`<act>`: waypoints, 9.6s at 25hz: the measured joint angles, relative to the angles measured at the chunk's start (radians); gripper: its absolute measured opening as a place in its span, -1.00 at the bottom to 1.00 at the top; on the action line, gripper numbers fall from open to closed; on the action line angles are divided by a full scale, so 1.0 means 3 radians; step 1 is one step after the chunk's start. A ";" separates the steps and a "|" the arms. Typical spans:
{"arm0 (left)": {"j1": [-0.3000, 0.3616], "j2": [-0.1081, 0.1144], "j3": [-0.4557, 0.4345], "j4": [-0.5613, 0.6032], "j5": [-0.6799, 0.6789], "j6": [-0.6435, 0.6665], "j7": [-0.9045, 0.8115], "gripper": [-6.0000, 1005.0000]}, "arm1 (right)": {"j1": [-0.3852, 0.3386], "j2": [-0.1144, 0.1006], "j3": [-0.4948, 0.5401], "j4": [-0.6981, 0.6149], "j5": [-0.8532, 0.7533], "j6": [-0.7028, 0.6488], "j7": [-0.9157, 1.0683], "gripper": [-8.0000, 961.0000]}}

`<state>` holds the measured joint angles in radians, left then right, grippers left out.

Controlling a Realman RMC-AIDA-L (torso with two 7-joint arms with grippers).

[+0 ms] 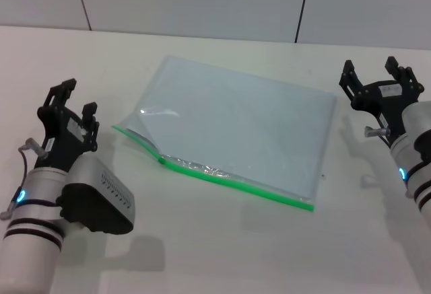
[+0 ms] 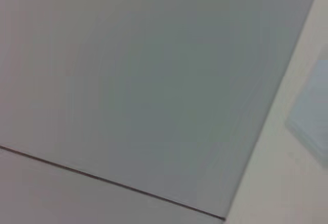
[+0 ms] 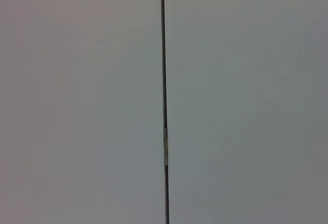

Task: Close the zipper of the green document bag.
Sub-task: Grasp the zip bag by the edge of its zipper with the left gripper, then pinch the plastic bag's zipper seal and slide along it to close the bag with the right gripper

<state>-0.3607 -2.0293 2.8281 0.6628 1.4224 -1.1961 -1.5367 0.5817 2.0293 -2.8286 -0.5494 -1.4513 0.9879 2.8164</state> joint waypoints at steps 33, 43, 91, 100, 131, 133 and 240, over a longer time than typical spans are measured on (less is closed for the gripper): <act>-0.0233 -0.0028 0.0101 -0.0065 -0.0588 0.0702 0.0182 0.16 | -0.0001 0.0000 0.0000 0.0006 0.0033 0.0000 0.0000 0.64; -0.0312 -0.0032 0.0099 -0.0120 -0.0584 0.0758 0.0231 0.16 | -0.0001 0.0000 -0.0005 0.0001 0.0036 0.0005 0.0000 0.64; -0.0489 -0.0036 0.0098 -0.0102 -0.0354 0.1205 0.0760 0.11 | 0.0008 0.0000 -0.0021 -0.0020 0.0037 0.0020 -0.0012 0.64; -0.0491 -0.0037 0.0101 -0.0074 -0.0296 0.1219 0.0876 0.11 | 0.0010 0.0000 -0.0022 -0.0020 0.0036 0.0022 -0.0015 0.64; -0.0495 -0.0041 0.0100 -0.0057 -0.0180 0.1152 0.1024 -0.65 | -0.0001 0.0000 -0.0027 -0.0025 0.0032 0.0036 -0.0005 0.64; -0.0491 -0.0041 0.0099 -0.0057 -0.0180 0.1124 0.1040 -0.67 | 0.0000 0.0000 -0.0029 -0.0028 0.0030 0.0029 -0.0003 0.64; -0.0470 -0.0031 0.0099 -0.0050 0.0725 0.0659 0.0425 -0.88 | 0.0414 -0.0105 -0.0046 -0.0764 -0.2034 -0.1137 -0.0067 -0.06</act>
<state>-0.5016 -2.0386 2.8578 0.6480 1.6400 -0.9985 -1.4092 0.7059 1.9979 -2.8425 -0.7785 -2.0616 0.6467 2.7964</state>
